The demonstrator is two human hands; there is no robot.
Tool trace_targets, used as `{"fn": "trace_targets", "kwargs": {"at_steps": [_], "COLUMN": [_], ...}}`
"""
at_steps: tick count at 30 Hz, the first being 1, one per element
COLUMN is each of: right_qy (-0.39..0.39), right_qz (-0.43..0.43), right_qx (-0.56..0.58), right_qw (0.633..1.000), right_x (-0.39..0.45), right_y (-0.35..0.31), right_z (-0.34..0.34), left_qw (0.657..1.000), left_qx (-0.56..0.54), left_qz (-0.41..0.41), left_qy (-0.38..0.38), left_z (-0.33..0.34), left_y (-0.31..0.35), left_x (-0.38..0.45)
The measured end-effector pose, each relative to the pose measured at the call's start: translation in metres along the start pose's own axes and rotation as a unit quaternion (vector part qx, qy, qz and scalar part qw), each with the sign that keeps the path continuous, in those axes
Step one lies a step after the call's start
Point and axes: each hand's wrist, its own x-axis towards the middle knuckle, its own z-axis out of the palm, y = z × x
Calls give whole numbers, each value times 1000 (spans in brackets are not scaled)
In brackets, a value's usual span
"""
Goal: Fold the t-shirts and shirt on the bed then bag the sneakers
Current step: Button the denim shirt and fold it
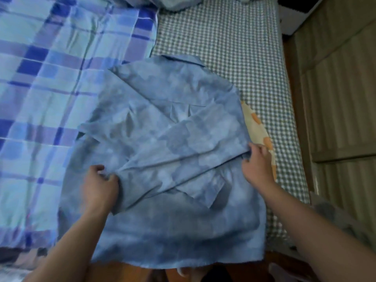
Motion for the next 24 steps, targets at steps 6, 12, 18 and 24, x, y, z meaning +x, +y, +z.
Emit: {"fn": "trace_targets", "kwargs": {"at_steps": [6, 12, 18, 24], "right_qy": [2, -43, -55, -72], "right_qz": [119, 88, 56, 67], "right_qx": [94, 76, 145, 264], "right_qw": [988, 992, 986, 959], "right_x": [56, 125, 188, 249], "right_y": [-17, -14, -46, -62], "right_z": [8, 16, 13, 20], "left_qw": [943, 924, 848, 854], "left_qx": [294, 327, 320, 373], "left_qz": [156, 187, 422, 361], "left_qy": [2, 63, 11, -35], "left_z": [31, 37, 108, 150], "left_y": [19, 12, 58, 41], "left_x": [15, 21, -12, -10]}}
